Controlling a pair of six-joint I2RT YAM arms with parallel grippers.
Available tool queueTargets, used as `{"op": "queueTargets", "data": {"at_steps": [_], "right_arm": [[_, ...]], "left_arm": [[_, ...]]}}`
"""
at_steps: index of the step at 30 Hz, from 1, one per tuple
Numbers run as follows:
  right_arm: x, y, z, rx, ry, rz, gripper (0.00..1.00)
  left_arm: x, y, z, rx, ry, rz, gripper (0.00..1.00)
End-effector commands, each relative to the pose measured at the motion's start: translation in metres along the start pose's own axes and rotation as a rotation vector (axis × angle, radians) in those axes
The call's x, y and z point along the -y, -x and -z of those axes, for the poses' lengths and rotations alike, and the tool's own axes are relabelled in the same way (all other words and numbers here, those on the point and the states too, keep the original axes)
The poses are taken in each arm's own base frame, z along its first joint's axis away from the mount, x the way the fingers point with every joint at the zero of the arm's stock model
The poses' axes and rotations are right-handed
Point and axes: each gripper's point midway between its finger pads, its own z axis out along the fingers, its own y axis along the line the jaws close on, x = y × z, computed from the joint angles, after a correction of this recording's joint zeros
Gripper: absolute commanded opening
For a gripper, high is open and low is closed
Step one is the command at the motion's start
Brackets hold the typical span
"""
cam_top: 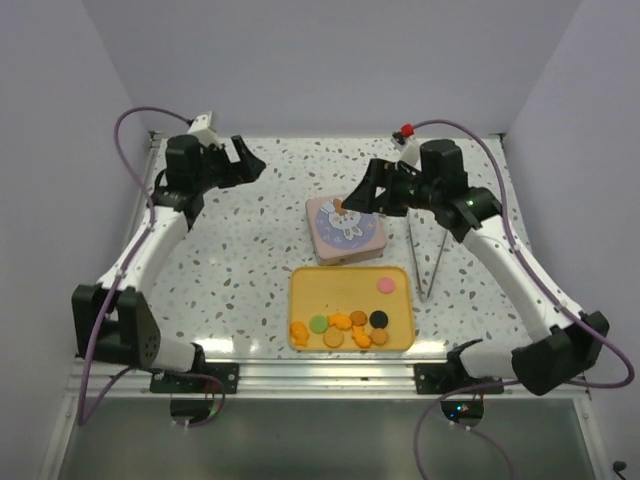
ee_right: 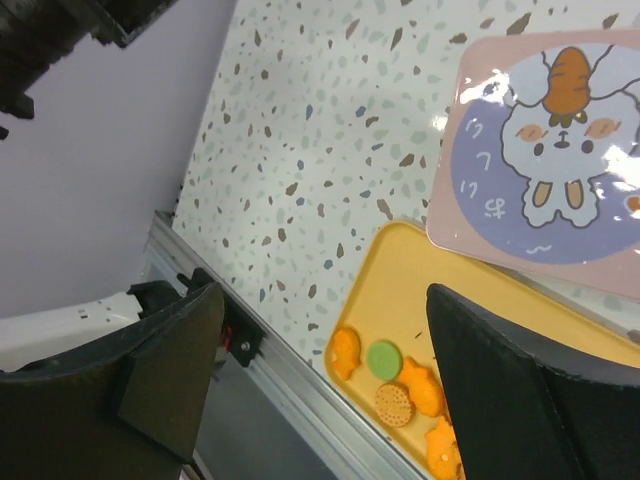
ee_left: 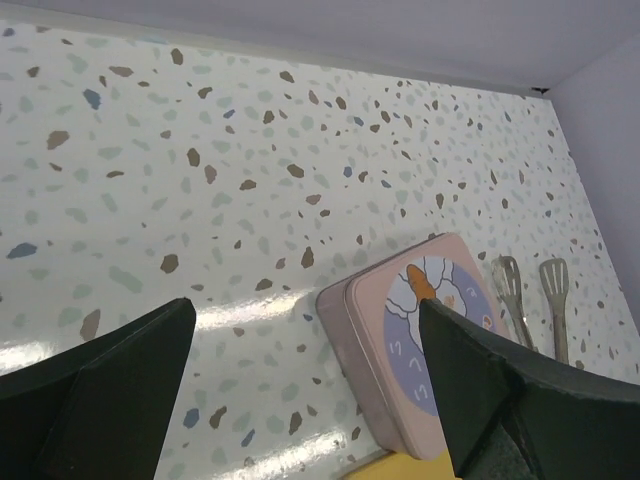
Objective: Pack the cookies
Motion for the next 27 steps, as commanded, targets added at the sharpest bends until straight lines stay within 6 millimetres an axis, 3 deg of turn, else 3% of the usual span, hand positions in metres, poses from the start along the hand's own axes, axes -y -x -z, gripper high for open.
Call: {"op": "queueTargets", "data": {"at_steps": [1,2,4,5,7,8,10,15,18,19,21,22,23,25,27], "right_arm": [[-0.016,0.004,0.052,0.137,-0.016,0.094,0.87],[-0.008,-0.006,0.054,0.134,-0.03,0.093,0.89],[-0.003,-0.014,0.07,0.172,-0.06,0.104,0.92],[-0.002,-0.025,0.084,0.192,-0.059,0.116,0.93],[0.007,-0.035,0.094,0.211,-0.091,0.125,0.95],[0.008,-0.046,0.104,0.224,-0.086,0.132,0.95],[0.016,-0.057,0.11,0.236,-0.105,0.131,0.96],[0.02,-0.07,0.14,0.303,-0.14,0.113,0.98],[0.024,-0.072,0.156,0.349,-0.176,0.101,0.98],[0.024,-0.073,0.161,0.362,-0.185,0.101,0.98],[0.028,-0.074,0.171,0.391,-0.214,0.101,0.98],[0.029,-0.075,0.174,0.397,-0.219,0.1,0.98],[0.031,-0.078,0.176,0.393,-0.229,0.101,0.99],[0.033,-0.083,0.183,0.41,-0.232,0.106,0.99],[0.039,-0.089,0.185,0.406,-0.249,0.099,0.99]], "left_arm": [[-0.017,-0.007,0.047,0.066,0.137,-0.045,1.0],[-0.014,-0.01,0.07,0.105,0.147,-0.052,1.0],[-0.022,-0.013,0.096,0.151,0.206,-0.079,1.0],[-0.022,-0.017,0.119,0.199,0.224,-0.106,1.0],[-0.029,-0.011,0.157,0.293,0.301,-0.147,1.0],[-0.039,-0.024,0.163,0.284,0.34,-0.173,1.0],[-0.051,-0.027,0.187,0.32,0.425,-0.178,1.0],[-0.09,-0.076,0.191,0.213,0.563,-0.175,1.0],[-0.1,-0.079,0.192,0.216,0.608,-0.174,1.0],[-0.098,-0.07,0.19,0.26,0.6,-0.181,1.0],[-0.105,-0.076,0.184,0.264,0.605,-0.216,1.0],[-0.104,-0.067,0.179,0.314,0.593,-0.233,1.0],[-0.116,-0.081,0.174,0.288,0.615,-0.261,1.0],[-0.125,-0.075,0.17,0.347,0.652,-0.282,1.0],[-0.143,-0.093,0.165,0.329,0.698,-0.294,1.0]]}}
